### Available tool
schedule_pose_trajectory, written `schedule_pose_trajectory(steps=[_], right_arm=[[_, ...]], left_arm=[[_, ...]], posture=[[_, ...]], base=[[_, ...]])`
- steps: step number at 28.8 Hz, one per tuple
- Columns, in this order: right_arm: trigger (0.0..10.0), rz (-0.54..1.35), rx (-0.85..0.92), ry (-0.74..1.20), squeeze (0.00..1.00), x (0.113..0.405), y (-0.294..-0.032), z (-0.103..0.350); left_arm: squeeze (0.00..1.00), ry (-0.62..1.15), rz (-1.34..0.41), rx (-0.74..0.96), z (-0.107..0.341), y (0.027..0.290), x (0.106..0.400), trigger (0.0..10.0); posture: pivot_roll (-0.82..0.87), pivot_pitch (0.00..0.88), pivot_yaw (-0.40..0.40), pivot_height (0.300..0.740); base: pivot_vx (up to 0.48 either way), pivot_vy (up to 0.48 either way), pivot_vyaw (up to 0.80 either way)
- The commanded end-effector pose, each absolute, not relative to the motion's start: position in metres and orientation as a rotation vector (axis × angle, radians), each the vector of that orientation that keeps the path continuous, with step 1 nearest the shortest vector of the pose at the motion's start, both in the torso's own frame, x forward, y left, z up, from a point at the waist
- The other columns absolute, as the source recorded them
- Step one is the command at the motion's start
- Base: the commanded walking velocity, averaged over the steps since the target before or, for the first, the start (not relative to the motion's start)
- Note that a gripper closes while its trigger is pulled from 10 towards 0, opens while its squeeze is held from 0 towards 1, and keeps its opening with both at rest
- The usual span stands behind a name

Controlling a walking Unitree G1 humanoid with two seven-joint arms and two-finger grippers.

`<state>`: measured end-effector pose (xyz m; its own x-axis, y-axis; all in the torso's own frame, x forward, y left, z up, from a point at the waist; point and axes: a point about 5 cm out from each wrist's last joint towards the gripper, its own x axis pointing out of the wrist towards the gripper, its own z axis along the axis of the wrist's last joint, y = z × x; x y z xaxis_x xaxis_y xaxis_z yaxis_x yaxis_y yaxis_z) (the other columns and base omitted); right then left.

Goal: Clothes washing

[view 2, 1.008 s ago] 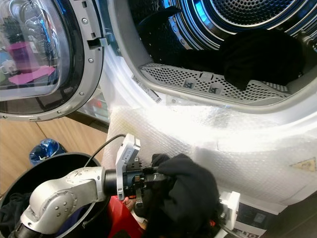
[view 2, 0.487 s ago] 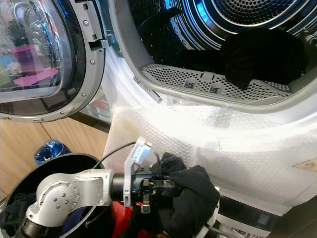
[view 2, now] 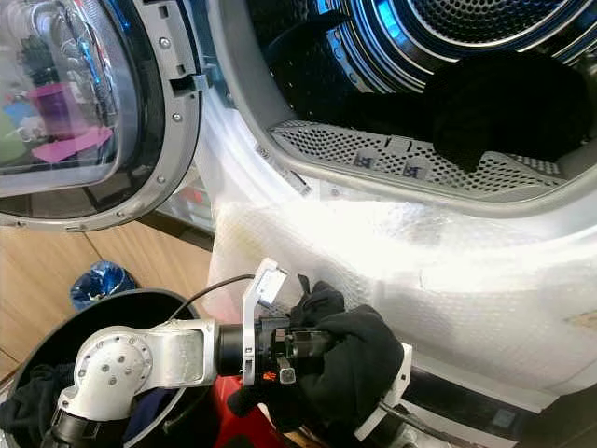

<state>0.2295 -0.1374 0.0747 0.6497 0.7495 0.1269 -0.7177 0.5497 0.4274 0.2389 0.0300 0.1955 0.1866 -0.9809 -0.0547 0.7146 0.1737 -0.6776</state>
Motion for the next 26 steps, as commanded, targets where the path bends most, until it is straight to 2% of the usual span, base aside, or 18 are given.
schedule_pose_trajectory(steps=[1,2,18,24,25,26], right_arm=[[3.9,0.897,0.487,0.025,0.00,0.235,-0.129,0.082],[0.0,0.893,0.495,0.027,0.00,0.235,-0.128,0.081],[0.0,0.793,0.526,-0.020,0.00,0.245,-0.137,0.080],[0.0,0.811,0.514,-0.019,0.00,0.243,-0.144,0.077],[0.0,0.813,0.516,-0.024,0.00,0.243,-0.145,0.078],[0.0,0.816,0.518,-0.027,0.00,0.243,-0.145,0.078]], left_arm=[[0.00,0.598,-1.329,-0.576,0.197,0.025,0.235,0.0],[0.00,0.596,-1.332,-0.577,0.198,0.025,0.234,0.0],[0.00,0.612,-1.315,-0.584,0.201,0.025,0.232,0.0],[0.00,0.592,-1.286,-0.524,0.201,0.031,0.229,0.0],[0.00,0.593,-1.283,-0.509,0.201,0.032,0.229,0.6],[0.00,0.594,-1.283,-0.501,0.201,0.032,0.228,0.6]], posture=[[0.00,0.034,0.142,0.740],[0.00,0.034,0.142,0.740],[0.01,0.027,0.145,0.740],[0.02,0.010,0.148,0.740],[0.02,0.010,0.148,0.740],[0.02,0.010,0.148,0.740]], base=[[0.000,0.000,0.00],[0.000,0.000,0.00],[0.000,0.000,0.00],[0.000,0.000,0.00],[0.000,0.000,0.00],[0.000,0.000,0.00]])
